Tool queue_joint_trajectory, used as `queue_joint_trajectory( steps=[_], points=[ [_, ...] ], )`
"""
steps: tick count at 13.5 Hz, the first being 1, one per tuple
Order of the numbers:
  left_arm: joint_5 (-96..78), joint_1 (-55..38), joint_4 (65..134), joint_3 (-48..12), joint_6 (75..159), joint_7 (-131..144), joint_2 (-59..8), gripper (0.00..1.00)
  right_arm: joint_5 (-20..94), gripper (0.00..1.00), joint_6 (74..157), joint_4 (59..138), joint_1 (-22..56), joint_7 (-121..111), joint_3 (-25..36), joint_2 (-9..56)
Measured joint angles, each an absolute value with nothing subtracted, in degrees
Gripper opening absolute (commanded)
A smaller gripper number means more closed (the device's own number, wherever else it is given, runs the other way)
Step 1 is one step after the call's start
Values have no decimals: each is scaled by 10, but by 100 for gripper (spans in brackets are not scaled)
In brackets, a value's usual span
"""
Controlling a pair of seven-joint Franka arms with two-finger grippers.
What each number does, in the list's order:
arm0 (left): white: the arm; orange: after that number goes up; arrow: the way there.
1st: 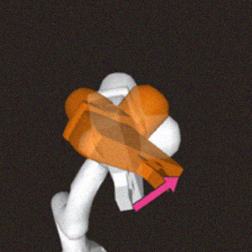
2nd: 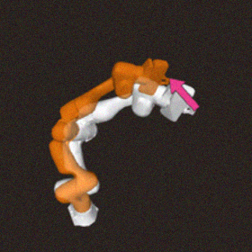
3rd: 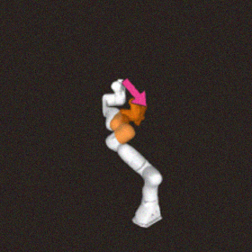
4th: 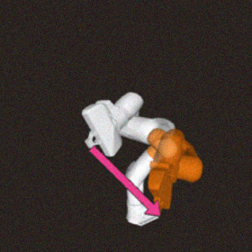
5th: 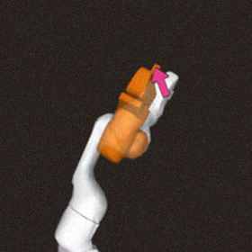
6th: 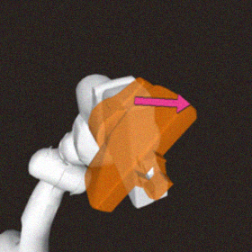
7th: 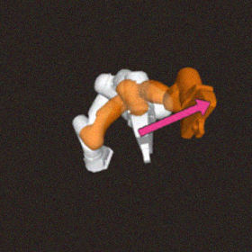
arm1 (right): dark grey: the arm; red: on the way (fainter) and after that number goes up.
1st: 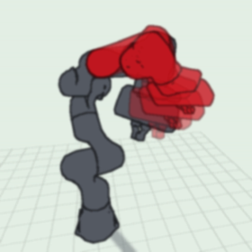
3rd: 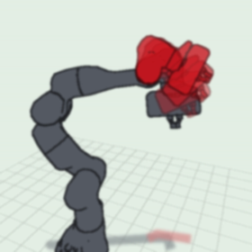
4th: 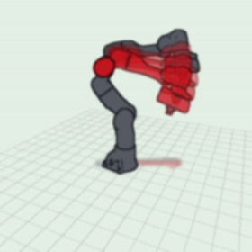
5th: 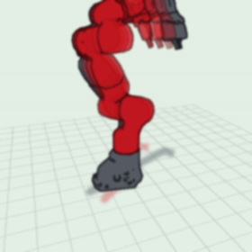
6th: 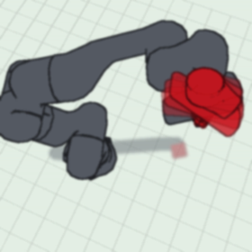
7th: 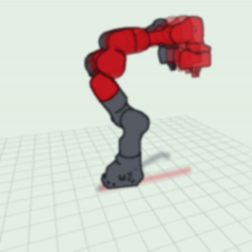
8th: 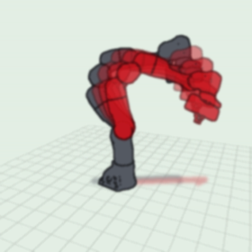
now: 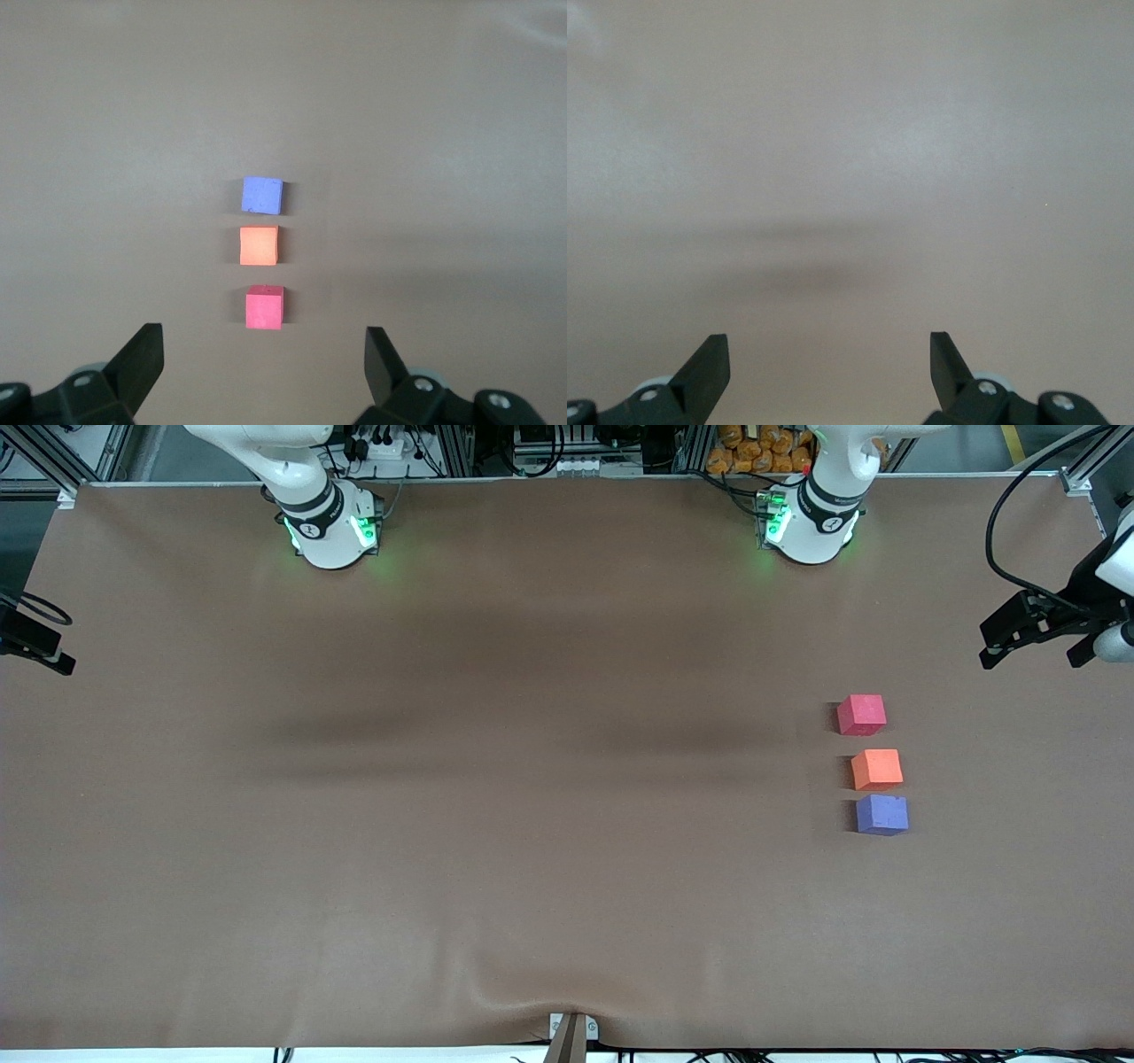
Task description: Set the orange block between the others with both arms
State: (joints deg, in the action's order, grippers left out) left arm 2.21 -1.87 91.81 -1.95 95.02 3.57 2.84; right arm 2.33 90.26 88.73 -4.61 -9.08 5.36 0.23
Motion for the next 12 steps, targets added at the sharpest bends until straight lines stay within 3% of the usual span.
queue_joint_trajectory(
  steps=[12],
  points=[
    [22, -21, 918, -19, 948, 36, 17, 100, 23, 100, 902, 887, -46, -91, 54, 2]
  ],
)
